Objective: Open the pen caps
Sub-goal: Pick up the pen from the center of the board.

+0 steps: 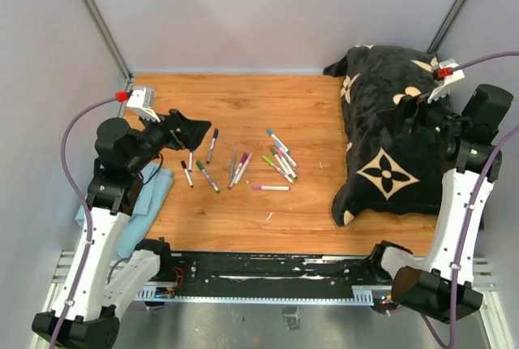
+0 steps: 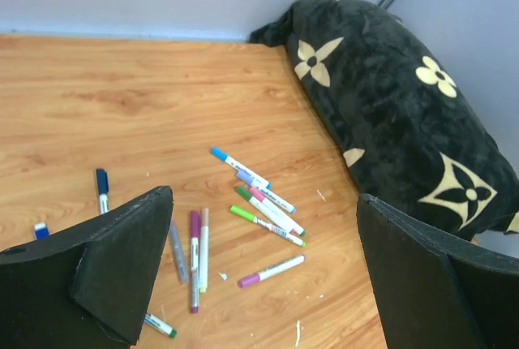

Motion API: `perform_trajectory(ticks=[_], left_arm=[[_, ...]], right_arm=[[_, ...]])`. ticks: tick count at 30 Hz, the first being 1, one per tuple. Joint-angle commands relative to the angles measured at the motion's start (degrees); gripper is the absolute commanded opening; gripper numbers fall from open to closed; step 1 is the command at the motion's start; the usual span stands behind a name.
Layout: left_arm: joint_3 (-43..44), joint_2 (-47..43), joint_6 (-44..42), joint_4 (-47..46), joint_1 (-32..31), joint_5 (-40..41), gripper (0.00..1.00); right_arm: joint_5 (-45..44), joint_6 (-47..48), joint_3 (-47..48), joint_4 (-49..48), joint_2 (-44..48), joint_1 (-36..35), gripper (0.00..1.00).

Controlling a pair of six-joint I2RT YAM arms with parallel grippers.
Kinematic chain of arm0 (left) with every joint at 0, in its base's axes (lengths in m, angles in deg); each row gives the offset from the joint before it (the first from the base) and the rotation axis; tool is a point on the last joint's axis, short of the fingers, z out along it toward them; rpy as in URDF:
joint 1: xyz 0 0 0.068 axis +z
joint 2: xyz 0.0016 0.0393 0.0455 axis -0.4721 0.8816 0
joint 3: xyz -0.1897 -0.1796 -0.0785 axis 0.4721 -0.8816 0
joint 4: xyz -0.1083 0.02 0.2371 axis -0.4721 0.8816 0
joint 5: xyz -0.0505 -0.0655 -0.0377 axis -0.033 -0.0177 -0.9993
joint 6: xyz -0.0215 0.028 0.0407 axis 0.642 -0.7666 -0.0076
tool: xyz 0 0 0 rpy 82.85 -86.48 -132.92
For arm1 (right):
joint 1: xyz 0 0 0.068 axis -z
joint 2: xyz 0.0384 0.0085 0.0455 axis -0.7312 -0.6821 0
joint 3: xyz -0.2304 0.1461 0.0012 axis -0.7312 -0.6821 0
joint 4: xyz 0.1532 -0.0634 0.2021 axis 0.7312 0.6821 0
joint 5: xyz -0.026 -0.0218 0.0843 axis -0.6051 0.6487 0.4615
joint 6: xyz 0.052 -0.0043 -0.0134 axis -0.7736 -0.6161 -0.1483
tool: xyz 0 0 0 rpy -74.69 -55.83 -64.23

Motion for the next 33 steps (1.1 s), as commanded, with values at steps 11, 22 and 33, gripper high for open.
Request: perform_trajectory(ticks=[11, 22, 33], left_arm=[[-9.61, -1.47, 3.60, -2.32, -13.03, 15.28, 0.99], [-20.68, -3.16, 8.38, -7.90, -36.56, 37.08, 0.99], [-31.04, 1.97, 15.50, -8.37, -37.64, 47.58, 0.97]], right_arm=[[-5.63, -1.22, -4.36, 0.82, -0.59, -8.06, 0.98], [-13.06, 7.80, -13.23, 1.42, -2.22, -26.51, 0.98], [-8.35, 15.45, -21.77, 0.16, -1.91, -31.10, 0.98]])
